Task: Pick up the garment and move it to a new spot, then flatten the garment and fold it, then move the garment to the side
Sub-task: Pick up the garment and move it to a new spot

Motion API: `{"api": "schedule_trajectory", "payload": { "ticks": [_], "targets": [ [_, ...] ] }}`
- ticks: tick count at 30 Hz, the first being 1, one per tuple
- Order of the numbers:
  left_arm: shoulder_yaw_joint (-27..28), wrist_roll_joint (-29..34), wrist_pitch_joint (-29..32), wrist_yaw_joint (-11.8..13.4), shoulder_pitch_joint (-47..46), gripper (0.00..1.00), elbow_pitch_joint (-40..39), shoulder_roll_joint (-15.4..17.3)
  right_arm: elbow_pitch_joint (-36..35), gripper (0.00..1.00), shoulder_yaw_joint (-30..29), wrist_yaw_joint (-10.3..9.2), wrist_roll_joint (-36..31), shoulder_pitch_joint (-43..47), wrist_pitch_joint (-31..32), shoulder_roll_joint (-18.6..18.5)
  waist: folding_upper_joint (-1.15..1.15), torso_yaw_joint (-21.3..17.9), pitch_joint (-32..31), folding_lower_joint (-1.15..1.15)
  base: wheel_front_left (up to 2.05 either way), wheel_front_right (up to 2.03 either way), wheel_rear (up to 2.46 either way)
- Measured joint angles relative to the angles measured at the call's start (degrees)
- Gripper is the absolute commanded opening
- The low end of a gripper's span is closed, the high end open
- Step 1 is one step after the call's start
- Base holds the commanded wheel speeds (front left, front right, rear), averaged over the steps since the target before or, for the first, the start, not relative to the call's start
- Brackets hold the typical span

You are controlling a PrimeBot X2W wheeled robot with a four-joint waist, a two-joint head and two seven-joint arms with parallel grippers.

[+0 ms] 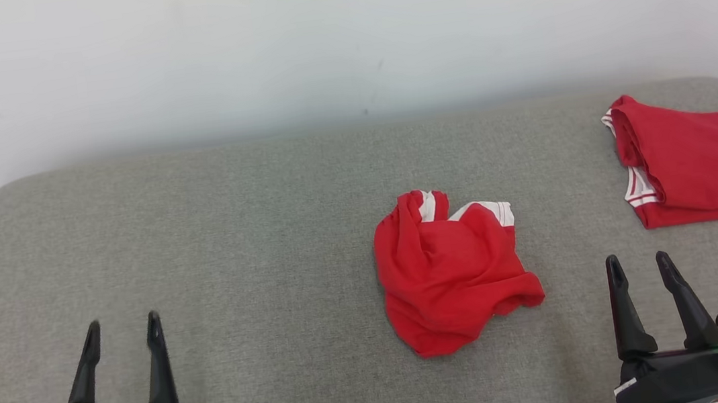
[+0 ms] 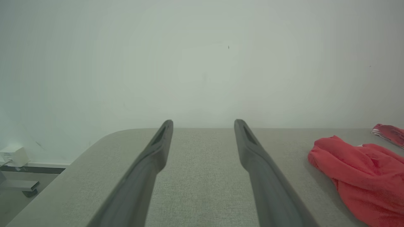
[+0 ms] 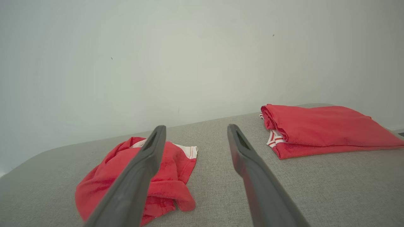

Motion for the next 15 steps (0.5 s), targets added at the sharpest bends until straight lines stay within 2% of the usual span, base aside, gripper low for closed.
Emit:
{"api": "schedule_trajectory", "payload": {
  "ticks": [7,15],
  "targets": [
    [3.76,1.37,0.00,-0.14,5.86,1.00,-2.32,-1.85,-0.68,1.00,0.15,0.00,0.00,1.47,0.68,-0.25,0.00,1.10,-1.61,0.00,0.00,0.00,0.00],
    [5.03,2.94,0.00,-4.48,7.61,1.00,-2.55,-3.82,-0.24,1.00,0.55,0.00,0.01,2.05,1.20,-0.44,0.00,1.21,-2.37,0.00,0.00,0.00,0.00]
  ]
}}
